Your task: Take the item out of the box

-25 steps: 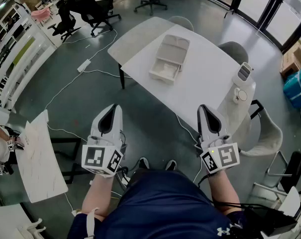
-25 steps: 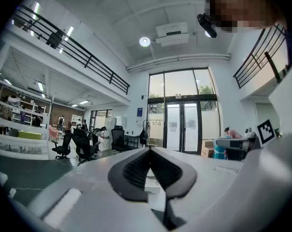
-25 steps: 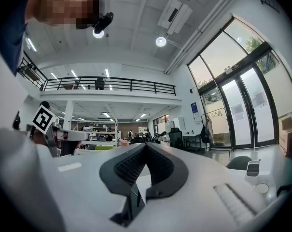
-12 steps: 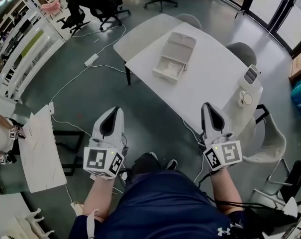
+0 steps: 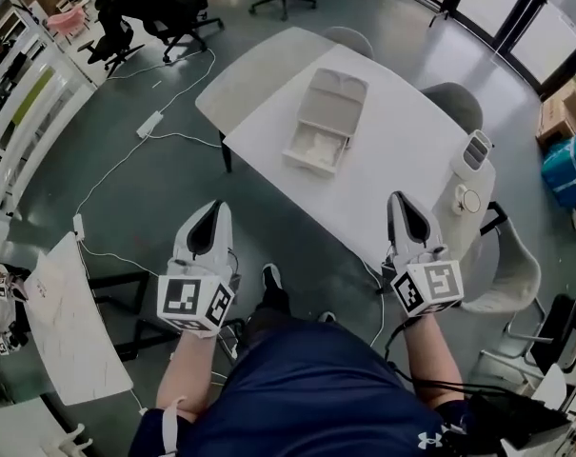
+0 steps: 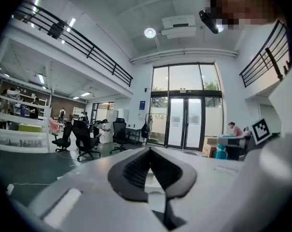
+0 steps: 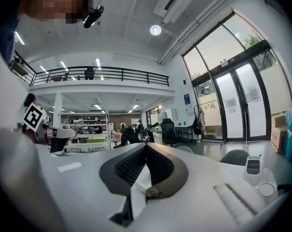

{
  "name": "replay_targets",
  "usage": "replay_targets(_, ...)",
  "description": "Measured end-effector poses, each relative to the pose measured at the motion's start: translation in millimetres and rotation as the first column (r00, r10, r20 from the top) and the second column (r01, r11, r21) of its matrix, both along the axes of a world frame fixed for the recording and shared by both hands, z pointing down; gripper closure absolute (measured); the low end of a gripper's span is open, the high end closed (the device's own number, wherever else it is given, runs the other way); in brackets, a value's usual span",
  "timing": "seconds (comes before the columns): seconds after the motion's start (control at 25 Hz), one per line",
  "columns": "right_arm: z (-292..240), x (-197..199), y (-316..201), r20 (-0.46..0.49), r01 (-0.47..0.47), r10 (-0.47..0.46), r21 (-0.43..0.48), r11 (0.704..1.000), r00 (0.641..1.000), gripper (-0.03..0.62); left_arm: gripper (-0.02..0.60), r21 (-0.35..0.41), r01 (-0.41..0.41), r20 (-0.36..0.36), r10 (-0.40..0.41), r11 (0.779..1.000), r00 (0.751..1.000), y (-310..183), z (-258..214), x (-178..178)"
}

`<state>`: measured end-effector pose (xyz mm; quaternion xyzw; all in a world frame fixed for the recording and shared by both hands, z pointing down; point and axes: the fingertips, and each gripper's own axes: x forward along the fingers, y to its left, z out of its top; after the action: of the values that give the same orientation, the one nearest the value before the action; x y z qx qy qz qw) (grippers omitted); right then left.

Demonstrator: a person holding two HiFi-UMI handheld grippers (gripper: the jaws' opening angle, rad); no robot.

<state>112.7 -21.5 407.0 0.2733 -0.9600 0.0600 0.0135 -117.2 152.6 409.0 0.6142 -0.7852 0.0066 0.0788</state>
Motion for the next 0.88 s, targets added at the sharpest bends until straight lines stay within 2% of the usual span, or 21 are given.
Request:
replay_targets(0.12, -4, -27, -18, -0.012, -0.049, 0.049, -0.008, 0.999, 0.999, 0.591, 0.58, -0.013, -0.059, 0.019, 0.059, 0.998, 0.998, -27, 3, -36)
replay_targets(0.24, -13, -57, -35, -0.021, -0.102, 0.102, -0.002, 0.995, 0.995, 0.592, 0.58, -0.038, -0.107, 0.007, 0.108, 0.994, 0.994, -55, 9, -82)
replay_targets(0.36, -17, -76, -47, -0.042, -0.172, 0.172, -0.005, 0.985, 0.984, 0.592, 0.578, -0.082, -0.207, -0.014, 0.206, 0.975, 0.978, -91, 22, -113)
replay_targets(0.48, -12, -83, -54, -0.071, -0.231, 0.229, -0.023, 0.973, 0.971, 0.591, 0.555, -0.14, -0.329, -0.025, 0.329, 0.934, 0.944, -132, 42, -118)
replay_targets(0.64, 4, -80, -63, -0.115, -0.284, 0.277, -0.047, 0.958, 0.954, 0.591, 0.531, -0.208, -0.446, -0.042, 0.448, 0.871, 0.893, -177, 72, -104)
replay_targets(0.8, 18, -74, -83, -0.118, -0.312, 0.302, -0.074, 0.947, 0.946, 0.592, 0.428, -0.241, -0.525, -0.054, 0.528, 0.816, 0.847, -214, 80, -82)
replay_targets(0.88, 25, -74, -94, -0.106, -0.308, 0.299, -0.089, 0.947, 0.948, 0.591, 0.387, -0.279, -0.557, -0.058, 0.565, 0.782, 0.823, -225, 83, -70)
